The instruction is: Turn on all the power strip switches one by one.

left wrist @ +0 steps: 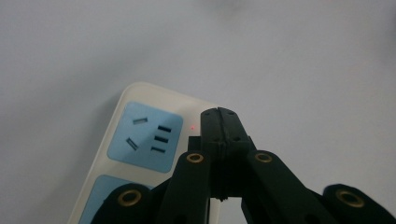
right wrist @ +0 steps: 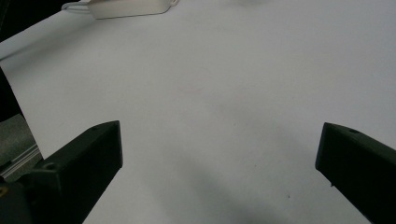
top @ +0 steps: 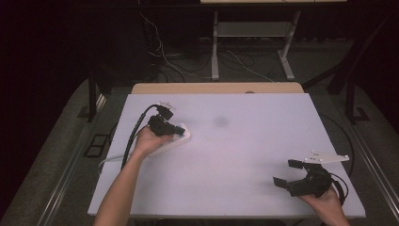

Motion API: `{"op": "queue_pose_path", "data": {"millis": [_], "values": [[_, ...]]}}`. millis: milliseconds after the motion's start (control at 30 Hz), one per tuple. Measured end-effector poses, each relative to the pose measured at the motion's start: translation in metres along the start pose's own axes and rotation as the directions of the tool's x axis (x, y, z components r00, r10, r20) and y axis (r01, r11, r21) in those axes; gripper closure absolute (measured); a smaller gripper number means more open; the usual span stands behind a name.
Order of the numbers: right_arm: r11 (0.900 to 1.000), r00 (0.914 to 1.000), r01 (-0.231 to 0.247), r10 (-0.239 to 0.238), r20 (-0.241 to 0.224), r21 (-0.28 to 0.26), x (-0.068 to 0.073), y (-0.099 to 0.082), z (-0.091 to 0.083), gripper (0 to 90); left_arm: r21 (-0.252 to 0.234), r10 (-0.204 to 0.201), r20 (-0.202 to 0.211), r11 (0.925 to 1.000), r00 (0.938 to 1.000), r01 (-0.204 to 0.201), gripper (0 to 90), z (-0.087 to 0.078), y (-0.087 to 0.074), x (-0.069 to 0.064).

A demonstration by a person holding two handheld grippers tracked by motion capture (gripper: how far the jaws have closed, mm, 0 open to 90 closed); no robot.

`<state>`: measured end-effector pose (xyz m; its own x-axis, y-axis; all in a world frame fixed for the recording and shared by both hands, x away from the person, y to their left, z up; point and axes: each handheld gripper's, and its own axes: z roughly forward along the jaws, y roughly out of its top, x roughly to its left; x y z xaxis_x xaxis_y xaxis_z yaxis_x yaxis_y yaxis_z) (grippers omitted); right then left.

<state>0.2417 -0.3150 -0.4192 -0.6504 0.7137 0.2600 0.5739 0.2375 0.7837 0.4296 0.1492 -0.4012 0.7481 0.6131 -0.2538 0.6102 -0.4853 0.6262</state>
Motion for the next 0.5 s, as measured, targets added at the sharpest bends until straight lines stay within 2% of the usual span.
{"op": "queue_pose_path", "data": {"millis": [167, 233, 367, 433, 500], "values": [[1.0000, 1.0000, 0.000, 0.000, -0.001, 0.000, 0.000, 0.000, 0.000, 0.6, -0.067, 0.005, -0.019, 0.9977, 0.9998, -0.007, 88.8, -0.016, 0.003, -0.006], [1.0000, 1.0000, 0.002, -0.002, -0.002, 0.001, 0.000, 0.000, 0.000, 0.6, -0.078, 0.009, -0.024, 0.9969, 0.9997, -0.010, 83.5, -0.022, 0.003, -0.007], [1.0000, 1.0000, 0.004, -0.004, -0.004, 0.000, 0.001, 0.000, 0.001, 0.6, -0.095, 0.009, -0.034, 0.9954, 0.9994, -0.012, 79.6, -0.032, 0.002, -0.011], [1.0000, 1.0000, 0.003, -0.003, -0.006, 0.002, 0.001, 0.001, 0.001, 0.6, -0.106, 0.007, -0.040, 0.9943, 0.9992, -0.011, 74.3, -0.037, 0.002, -0.014], [1.0000, 1.0000, 0.002, -0.002, -0.006, 0.003, 0.001, 0.001, 0.002, 0.6, -0.131, 0.001, -0.052, 0.9914, 0.9987, -0.008, 64.3, -0.044, 0.001, -0.017]]}}
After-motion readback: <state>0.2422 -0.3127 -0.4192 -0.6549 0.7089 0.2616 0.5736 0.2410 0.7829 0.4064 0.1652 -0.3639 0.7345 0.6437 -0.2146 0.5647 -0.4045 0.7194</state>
